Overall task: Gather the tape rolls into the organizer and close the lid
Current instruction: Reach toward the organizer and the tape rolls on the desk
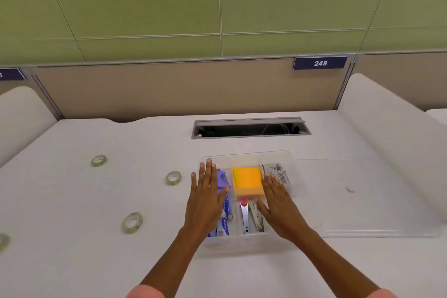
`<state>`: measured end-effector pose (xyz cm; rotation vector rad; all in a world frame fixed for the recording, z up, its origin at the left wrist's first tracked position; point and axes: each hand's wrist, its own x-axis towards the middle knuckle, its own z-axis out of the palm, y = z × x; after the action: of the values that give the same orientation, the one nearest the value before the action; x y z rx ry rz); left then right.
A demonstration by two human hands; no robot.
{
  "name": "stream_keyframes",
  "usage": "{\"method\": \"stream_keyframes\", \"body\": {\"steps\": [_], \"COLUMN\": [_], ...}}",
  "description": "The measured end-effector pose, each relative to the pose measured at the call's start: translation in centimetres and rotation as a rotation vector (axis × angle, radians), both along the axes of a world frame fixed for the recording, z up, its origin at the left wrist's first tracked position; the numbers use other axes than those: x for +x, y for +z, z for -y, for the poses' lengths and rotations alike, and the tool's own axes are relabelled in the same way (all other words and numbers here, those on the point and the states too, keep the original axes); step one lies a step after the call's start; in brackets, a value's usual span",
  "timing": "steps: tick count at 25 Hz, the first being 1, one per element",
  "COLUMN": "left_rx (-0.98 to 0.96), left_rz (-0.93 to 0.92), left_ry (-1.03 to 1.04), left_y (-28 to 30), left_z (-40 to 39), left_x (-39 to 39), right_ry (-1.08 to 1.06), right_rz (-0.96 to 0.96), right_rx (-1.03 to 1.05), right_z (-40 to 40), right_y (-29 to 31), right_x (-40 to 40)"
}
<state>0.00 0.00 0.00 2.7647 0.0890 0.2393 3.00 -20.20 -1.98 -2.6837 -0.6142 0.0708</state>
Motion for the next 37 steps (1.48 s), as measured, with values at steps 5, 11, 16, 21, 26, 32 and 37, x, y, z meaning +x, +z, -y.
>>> {"method": "stream_keyframes", "body": {"steps": [5, 11, 16, 21, 26, 32, 37], "left_rx": [-0.06, -0.092, -0.101, -0.054, -0.22, -0.385, -0.344], "left_rz": [-0.075, -0.187, -0.181, -0.134, -0.073, 0.055, 0.146], "left_ry": [0.034, 0.058, 0.065, 0.058, 0.115, 0.248, 0.423], "left_y": [-2.8, -3.5, -3.6, -3.4, -2.8, -3.7, -4.9], "left_z": [0.3, 0.3, 0.4, 0.3, 0.1, -3.7, -10.6], "left_x": [-2.6, -2.7, -2.9, -3.0, -3.4, -6.4, -10.4], "right_ry": [-0.023, -0.018, -0.007, 0.025, 0.031, 0.152, 0.286], "right_rz": [-0.069, -0.033, -0.01, -0.008, -0.005, 0.018, -0.003], "right_rx": [-0.01, -0.032, -0.001, 0.006, -0.006, 0.139, 0.3], "right_z": [-0.1, 0.0, 0.0, 0.0, -0.3, -5.4, -14.5], "right_y": [-0.8, -1.5, -1.6, -1.2, -0.5, 1.8, 2.6], "right_x": [-0.2, -0.2, -0.1, 0.0, 0.0, -1.1, -3.6]}}
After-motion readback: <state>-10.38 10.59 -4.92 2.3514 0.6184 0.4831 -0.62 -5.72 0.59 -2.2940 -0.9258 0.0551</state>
